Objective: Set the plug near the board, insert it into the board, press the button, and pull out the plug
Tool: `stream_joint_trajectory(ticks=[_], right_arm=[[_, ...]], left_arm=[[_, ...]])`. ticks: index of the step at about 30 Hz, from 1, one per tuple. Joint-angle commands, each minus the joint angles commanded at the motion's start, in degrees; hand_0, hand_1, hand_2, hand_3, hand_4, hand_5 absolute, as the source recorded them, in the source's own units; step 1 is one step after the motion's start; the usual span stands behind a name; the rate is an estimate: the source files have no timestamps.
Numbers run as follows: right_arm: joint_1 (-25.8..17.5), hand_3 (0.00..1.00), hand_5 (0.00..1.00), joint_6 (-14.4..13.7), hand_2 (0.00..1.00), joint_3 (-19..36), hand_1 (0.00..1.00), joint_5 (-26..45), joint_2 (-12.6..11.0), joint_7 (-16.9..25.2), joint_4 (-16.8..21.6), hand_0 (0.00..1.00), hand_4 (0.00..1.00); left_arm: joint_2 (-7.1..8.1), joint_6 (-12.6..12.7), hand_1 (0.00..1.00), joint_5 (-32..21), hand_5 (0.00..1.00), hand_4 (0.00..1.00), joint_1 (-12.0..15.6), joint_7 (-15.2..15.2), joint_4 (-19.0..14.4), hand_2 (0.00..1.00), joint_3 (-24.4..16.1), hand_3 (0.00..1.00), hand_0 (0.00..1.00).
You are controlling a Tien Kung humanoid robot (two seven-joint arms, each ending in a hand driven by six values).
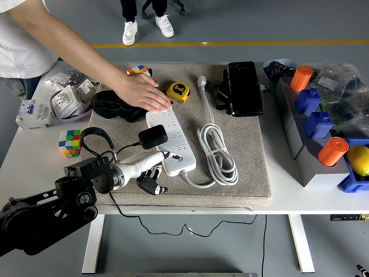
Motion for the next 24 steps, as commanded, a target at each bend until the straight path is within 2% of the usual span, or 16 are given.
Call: stream_joint_trajectory(ticks=[2,3,6,8,9,14,15,18,20,21,24], right_arm=[[0.0,0.561,0.487,0.0,0.674,0.0,0.67,0.0,0.0,0.0,0.0,0.616,0.843],[0.0,0.561,0.486,0.0,0.673,0.0,0.669,0.0,0.0,0.0,0.0,0.617,0.843],[0.0,0.561,0.486,0.0,0.673,-0.1,0.669,0.0,0.0,0.0,0.0,0.617,0.843],[0.1,0.561,0.486,0.0,0.673,0.0,0.669,0.1,0.1,0.0,-0.1,0.617,0.843],[0.1,0.562,0.486,0.0,0.673,0.0,0.67,0.1,0.1,0.0,-0.1,0.617,0.843],[0.3,0.562,0.486,0.0,0.673,-0.3,0.67,0.2,0.2,-0.1,-0.3,0.617,0.843],[0.4,0.561,0.486,0.0,0.675,-0.4,0.67,0.2,0.2,-0.1,-0.4,0.617,0.842],[0.7,0.561,0.486,0.0,0.675,-0.7,0.67,0.5,0.4,-0.1,-0.7,0.617,0.842],[0.9,0.561,0.486,0.0,0.675,-0.9,0.67,0.5,0.5,0.0,-0.7,0.617,0.842],[1.0,0.561,0.487,0.0,0.673,-0.9,0.67,0.5,0.6,0.0,-0.7,0.617,0.843],[1.3,0.561,0.487,0.0,0.673,-1.3,0.67,0.7,0.8,0.1,-0.8,0.617,0.843]], left_arm=[[0.06,0.6,0.089,-0.1,0.002,0.791,0.1,-0.8,-0.1,0.153,-0.5,0.851,0.044],[0.15,1.6,0.094,-0.9,0.002,0.761,0.3,-2.0,-0.1,0.161,-1.1,0.845,0.046],[0.22,4.9,0.094,-3.3,0.002,0.761,0.8,-6.3,0.2,0.161,-2.3,0.845,0.046],[0.12,8.2,0.094,-6.2,0.002,0.761,1.6,-9.6,0.9,0.161,-3.1,0.845,0.046],[0.04,10.1,0.183,-7.1,0.1,0.769,1.8,-11.3,1.3,0.344,-3.3,0.659,0.158],[-0.75,19.4,0.183,-14.0,0.1,0.769,3.8,-19.5,4.2,0.344,-4.5,0.659,0.158],[-1.0,21.3,0.529,-15.8,0.231,0.83,4.2,-21.3,4.8,0.563,-4.6,0.615,0.411],[-1.89,25.5,0.529,-21.2,0.231,0.83,5.3,-25.5,6.8,0.563,-5.5,0.615,0.411],[-2.38,27.1,0.529,-24.8,0.231,0.83,5.9,-27.8,7.7,0.563,-6.3,0.615,0.411],[-2.65,28.0,0.707,-27.4,0.319,0.86,6.3,-29.7,8.4,0.714,-6.8,0.63,0.695],[-2.88,29.5,0.707,-33.8,0.319,0.86,7.0,-34.8,9.4,0.714,-7.4,0.63,0.695]])
